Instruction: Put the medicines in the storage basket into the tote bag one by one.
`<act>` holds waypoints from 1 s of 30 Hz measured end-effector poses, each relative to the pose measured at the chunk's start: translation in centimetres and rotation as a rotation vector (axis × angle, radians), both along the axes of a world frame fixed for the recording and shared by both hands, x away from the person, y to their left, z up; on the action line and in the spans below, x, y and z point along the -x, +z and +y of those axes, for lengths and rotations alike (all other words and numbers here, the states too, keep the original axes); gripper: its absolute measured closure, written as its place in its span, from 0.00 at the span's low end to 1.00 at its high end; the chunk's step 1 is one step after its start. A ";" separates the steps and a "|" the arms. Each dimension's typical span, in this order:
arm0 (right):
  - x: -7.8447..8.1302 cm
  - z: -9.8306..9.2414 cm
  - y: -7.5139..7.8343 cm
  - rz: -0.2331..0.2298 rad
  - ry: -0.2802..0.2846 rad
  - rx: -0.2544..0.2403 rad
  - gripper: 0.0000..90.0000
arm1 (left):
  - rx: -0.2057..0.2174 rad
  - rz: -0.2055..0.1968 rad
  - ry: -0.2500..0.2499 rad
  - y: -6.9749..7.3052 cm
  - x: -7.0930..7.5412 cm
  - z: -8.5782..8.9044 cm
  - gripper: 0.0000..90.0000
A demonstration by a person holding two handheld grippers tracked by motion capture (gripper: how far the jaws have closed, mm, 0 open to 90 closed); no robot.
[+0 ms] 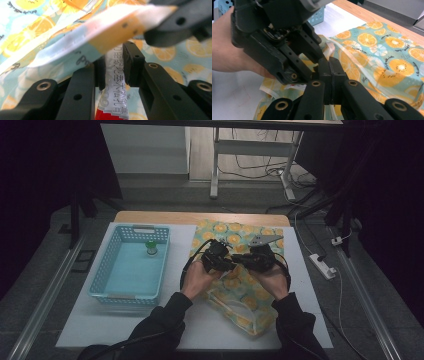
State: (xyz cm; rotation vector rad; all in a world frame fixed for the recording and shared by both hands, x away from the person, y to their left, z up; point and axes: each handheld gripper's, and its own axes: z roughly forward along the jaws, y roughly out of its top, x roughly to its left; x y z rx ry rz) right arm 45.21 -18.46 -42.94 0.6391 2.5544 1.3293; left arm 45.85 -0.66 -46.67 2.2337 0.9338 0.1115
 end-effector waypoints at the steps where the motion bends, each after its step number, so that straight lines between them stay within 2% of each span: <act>1: 0.0 0.0 0.0 0.001 -0.001 0.000 1.00 | -0.006 -0.005 0.004 -0.1 -0.1 0.0 0.81; 2: 0.0 0.0 0.0 0.001 -0.003 0.001 1.00 | -0.021 -0.011 0.010 -0.4 -0.3 0.0 0.81; 7: -0.1 0.1 -0.3 0.003 -0.012 0.006 1.00 | -0.037 -0.030 0.046 -1.3 -0.9 0.4 0.81; 10: -0.1 0.2 -0.4 0.004 -0.014 0.009 1.00 | -0.065 -0.038 0.070 -1.7 -1.3 0.7 0.81; 18: 0.0 0.6 -0.7 0.002 -0.010 0.018 1.00 | -0.109 -0.040 0.135 -2.6 -2.0 1.7 0.80; 24: 0.0 0.8 -0.8 0.005 -0.007 0.025 1.00 | -0.123 -0.053 0.135 -2.7 -1.8 2.1 0.78; 30: 0.0 0.8 -0.9 0.006 -0.005 0.027 1.00 | -0.103 -0.062 0.120 -1.9 -1.4 2.5 0.69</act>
